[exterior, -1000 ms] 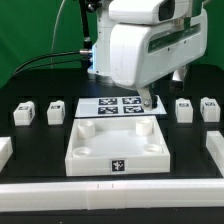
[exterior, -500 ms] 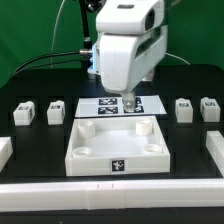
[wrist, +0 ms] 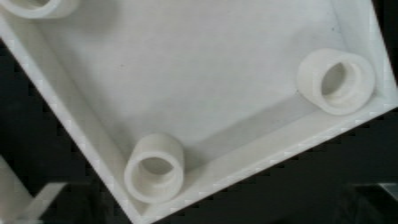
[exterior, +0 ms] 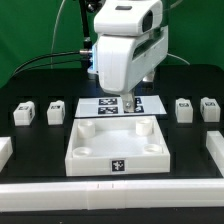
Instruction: Assemble one leg
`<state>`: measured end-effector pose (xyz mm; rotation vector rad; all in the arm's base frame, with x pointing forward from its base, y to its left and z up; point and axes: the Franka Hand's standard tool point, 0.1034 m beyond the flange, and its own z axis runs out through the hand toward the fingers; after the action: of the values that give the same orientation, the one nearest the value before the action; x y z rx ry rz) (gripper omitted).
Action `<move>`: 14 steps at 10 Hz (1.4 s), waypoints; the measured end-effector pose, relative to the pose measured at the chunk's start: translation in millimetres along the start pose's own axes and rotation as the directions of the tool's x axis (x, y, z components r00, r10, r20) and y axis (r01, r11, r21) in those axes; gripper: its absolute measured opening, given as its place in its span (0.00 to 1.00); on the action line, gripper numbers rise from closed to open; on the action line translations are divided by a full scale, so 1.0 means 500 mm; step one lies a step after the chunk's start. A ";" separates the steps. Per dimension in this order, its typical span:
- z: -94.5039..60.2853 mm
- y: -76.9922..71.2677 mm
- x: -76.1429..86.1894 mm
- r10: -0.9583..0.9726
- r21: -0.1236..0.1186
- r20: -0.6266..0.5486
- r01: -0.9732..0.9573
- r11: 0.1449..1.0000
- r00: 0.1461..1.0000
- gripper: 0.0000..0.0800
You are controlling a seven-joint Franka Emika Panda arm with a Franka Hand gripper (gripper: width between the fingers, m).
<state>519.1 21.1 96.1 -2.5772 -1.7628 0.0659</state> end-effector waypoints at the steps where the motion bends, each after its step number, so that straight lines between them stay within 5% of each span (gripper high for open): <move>1: 0.008 -0.003 -0.016 -0.100 0.004 0.000 0.100 0.995 0.995 0.81; 5: 0.040 -0.061 -0.086 -0.329 0.021 0.004 0.329 0.944 0.944 0.81; 9: 0.042 -0.061 -0.088 -0.322 0.025 0.005 0.322 0.946 0.947 0.81; 11: 0.072 -0.101 -0.120 -0.382 0.065 -0.001 0.382 0.922 0.924 0.81; 14: 0.112 -0.148 -0.145 -0.384 0.093 -0.009 0.383 0.919 0.923 0.81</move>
Offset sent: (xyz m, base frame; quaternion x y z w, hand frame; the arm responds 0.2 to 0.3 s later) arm -0.0446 -0.0125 -0.0014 -0.0208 0.0016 -0.2343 0.9719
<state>421.1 -20.1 44.8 -2.1250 -2.1742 0.1495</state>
